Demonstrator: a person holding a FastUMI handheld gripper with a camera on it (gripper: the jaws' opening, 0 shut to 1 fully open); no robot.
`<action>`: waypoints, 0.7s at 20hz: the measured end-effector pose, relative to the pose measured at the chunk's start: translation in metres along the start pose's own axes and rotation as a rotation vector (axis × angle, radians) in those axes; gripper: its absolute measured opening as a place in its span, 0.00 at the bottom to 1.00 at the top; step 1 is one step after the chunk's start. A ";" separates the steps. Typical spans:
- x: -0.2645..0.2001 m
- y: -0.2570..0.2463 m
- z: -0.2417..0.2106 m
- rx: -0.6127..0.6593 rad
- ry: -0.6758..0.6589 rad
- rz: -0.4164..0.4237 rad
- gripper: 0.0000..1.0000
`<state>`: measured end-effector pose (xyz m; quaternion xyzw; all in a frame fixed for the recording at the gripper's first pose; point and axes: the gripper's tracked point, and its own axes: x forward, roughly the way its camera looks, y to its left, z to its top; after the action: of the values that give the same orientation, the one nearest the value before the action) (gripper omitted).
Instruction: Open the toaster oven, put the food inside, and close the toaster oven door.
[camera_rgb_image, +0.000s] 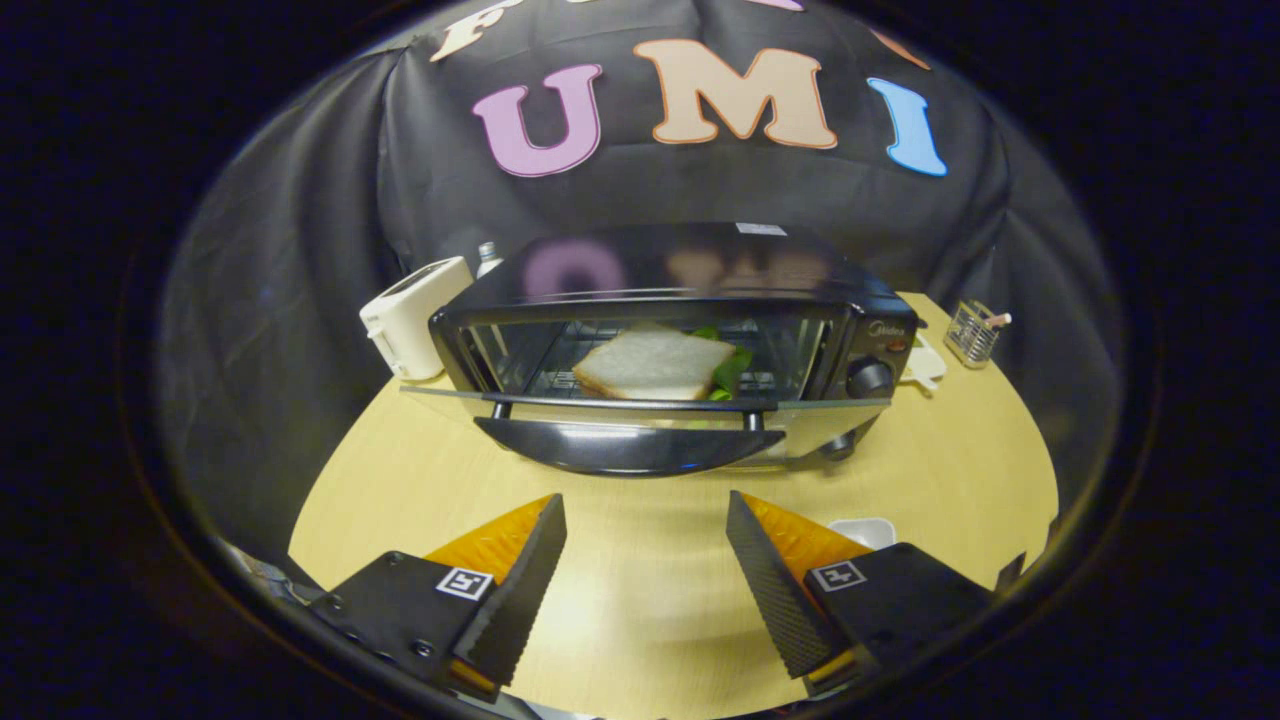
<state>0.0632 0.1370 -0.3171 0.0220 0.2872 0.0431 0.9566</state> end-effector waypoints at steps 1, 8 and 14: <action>0.003 0.000 0.009 -0.012 -0.006 -0.011 0.99; 0.012 0.011 0.050 0.002 -0.076 -0.038 0.99; -0.008 0.024 0.093 -0.068 -0.147 -0.052 0.99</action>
<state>0.1059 0.1587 -0.2339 -0.0147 0.2149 0.0260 0.9762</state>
